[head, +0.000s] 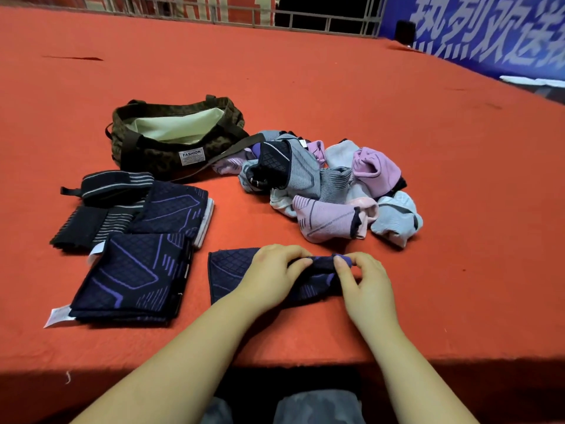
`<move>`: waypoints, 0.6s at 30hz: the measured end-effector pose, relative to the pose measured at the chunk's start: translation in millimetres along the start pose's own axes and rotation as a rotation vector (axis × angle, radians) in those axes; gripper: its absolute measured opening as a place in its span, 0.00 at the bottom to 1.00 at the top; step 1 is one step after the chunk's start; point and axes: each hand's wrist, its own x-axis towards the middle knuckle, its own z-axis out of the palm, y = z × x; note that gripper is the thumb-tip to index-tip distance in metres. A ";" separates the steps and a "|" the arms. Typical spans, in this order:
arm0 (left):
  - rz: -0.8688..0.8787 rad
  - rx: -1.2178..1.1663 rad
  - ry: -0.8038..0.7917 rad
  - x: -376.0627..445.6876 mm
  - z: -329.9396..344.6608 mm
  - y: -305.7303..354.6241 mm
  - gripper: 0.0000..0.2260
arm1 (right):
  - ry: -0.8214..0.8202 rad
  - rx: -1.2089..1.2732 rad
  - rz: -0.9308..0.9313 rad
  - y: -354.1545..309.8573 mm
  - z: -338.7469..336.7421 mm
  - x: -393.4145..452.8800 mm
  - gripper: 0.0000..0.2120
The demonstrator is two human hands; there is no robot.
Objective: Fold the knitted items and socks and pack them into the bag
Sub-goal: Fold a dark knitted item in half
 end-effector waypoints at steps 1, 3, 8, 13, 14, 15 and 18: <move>-0.003 -0.042 -0.002 -2.7 -2.6 2.8 0.08 | -0.002 0.013 0.007 -0.7 -1.3 0.2 0.21; -0.015 -0.102 0.011 -7.3 -4.3 10.0 0.08 | 0.011 0.075 0.013 -7.5 -1.5 -1.2 0.13; -0.064 -0.290 0.052 -13.5 -6.8 20.8 0.08 | 0.170 0.084 -0.169 -27.3 -7.9 -7.2 0.13; -0.113 -0.512 0.090 -14.3 -11.4 31.5 0.08 | 0.127 0.064 -0.083 -29.7 -6.0 -8.1 0.23; -0.124 -0.537 0.087 -13.7 -12.1 33.8 0.07 | 0.122 0.102 -0.085 -30.5 -4.9 -9.9 0.24; -0.133 -0.556 0.076 -13.3 -12.7 36.2 0.07 | 0.128 0.157 -0.086 -32.4 -4.3 -11.0 0.26; -0.142 -0.597 0.048 -13.9 -16.0 43.4 0.08 | 0.181 0.221 -0.148 -35.9 -7.6 -9.8 0.20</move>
